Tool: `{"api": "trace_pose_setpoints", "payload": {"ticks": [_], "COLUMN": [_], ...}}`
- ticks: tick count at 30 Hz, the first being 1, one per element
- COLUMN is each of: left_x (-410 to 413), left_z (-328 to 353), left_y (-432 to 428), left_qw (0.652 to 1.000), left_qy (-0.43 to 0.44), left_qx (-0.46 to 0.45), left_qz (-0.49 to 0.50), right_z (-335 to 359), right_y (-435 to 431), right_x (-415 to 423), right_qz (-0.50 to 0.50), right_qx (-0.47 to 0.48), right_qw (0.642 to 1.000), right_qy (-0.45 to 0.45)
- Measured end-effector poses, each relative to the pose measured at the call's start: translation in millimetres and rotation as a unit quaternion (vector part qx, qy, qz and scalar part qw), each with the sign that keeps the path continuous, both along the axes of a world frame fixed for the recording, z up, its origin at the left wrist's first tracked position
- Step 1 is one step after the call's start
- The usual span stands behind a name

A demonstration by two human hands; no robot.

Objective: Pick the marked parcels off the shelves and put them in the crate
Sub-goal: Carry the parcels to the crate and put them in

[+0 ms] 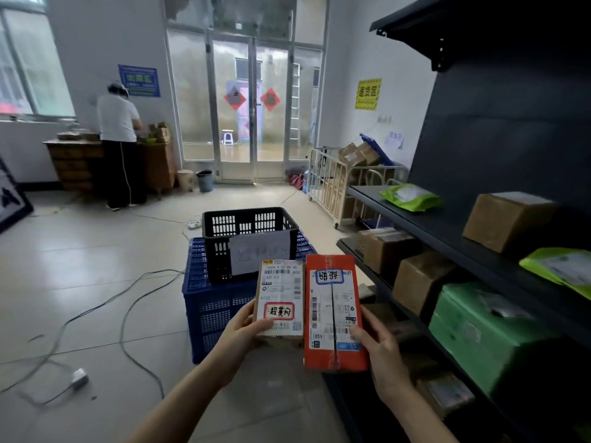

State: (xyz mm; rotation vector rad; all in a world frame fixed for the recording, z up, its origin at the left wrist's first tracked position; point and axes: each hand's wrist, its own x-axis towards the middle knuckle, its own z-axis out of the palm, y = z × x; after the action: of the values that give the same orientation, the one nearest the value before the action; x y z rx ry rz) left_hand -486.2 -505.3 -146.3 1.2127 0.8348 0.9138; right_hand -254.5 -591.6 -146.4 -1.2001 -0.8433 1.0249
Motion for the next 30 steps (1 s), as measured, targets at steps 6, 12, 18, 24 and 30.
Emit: {"api": "trace_pose_setpoints", "payload": {"ticks": [6,12,18,24,30], "left_x": [19,25,24,11,-2], "left_z": [3,4,-4,-13,-9], "left_y": [72,135,211,314,417], "left_qw": [0.999,0.998,0.997,0.998,0.998], "left_qy": [-0.001,-0.013,-0.012,0.006,0.017], "left_qx": [-0.008,-0.016,-0.03,-0.026,-0.031], "left_qz": [0.039,0.054,0.064,0.062,0.057], "right_z": [5,6,-1,-7,-6], "right_y": [88,164,243,346,449], "right_x": [24,32,33,24,11], "right_qz": [0.034,0.062,0.074,0.072,0.065], "right_qx": [-0.004,-0.015,-0.022,-0.034,-0.042], "right_qw": [0.999,0.998,0.997,0.997,0.997], "right_qy": [0.011,0.0,-0.008,-0.005,-0.006]}}
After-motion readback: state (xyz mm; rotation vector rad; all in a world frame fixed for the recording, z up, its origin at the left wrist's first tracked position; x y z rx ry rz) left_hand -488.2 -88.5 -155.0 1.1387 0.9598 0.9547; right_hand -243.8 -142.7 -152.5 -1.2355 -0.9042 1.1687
